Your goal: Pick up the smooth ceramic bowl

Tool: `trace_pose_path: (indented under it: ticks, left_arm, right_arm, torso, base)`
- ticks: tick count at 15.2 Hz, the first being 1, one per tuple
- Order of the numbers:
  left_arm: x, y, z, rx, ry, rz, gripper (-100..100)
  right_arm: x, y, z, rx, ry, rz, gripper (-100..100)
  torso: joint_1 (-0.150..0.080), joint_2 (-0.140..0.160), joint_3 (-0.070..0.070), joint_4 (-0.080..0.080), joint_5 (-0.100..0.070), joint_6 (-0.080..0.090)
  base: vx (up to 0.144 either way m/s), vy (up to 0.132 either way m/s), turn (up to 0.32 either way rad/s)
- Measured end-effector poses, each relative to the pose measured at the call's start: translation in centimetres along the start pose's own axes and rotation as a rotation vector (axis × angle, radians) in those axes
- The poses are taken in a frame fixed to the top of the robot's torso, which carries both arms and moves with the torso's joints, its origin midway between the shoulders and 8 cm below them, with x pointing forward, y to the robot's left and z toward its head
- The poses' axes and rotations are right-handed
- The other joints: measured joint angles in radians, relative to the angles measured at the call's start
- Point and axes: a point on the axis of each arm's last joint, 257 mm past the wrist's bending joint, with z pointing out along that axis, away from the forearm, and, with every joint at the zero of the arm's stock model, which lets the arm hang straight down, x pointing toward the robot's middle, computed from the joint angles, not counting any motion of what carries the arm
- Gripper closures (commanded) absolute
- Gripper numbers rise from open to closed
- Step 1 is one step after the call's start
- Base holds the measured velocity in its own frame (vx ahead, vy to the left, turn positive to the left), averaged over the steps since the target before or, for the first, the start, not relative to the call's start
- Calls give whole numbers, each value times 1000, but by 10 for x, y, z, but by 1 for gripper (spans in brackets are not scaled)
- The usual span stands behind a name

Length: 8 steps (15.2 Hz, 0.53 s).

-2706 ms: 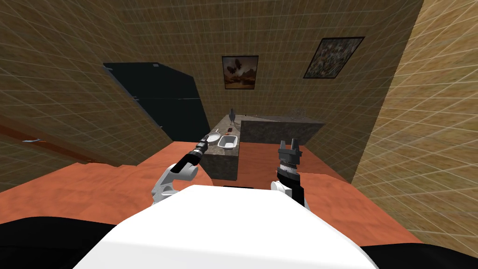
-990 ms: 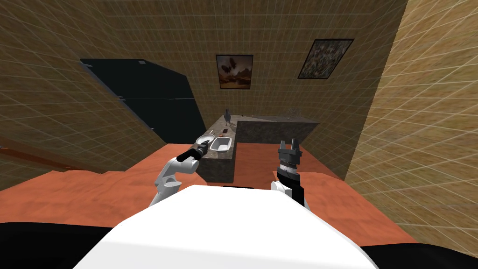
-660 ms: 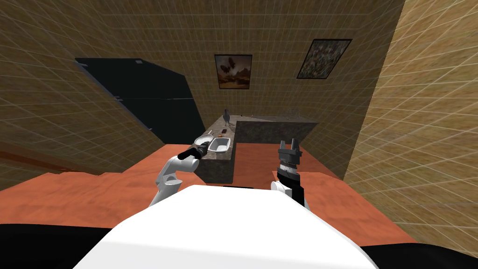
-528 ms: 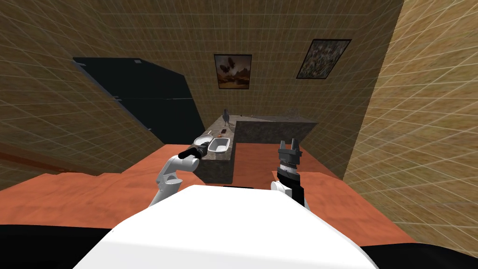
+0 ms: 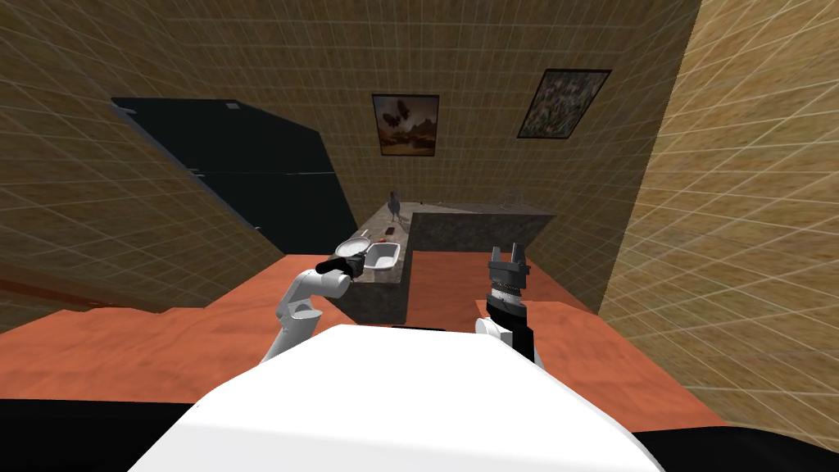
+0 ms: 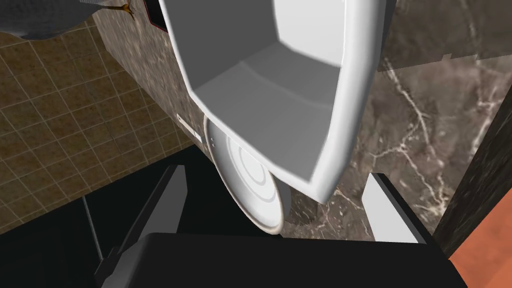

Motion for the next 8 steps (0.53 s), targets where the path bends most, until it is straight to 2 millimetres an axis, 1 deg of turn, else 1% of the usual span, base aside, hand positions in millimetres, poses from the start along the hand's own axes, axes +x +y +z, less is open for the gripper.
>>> trace_pose_path:
  ticks: [8]
  left_arm:
    - [0,22,-2,-124,-7,-29,-100]
  right_arm:
    - [0,0,0,0,0,0,0]
  torso:
    - [1,0,0,0,0,0]
  base:
    - [28,-31,-21]
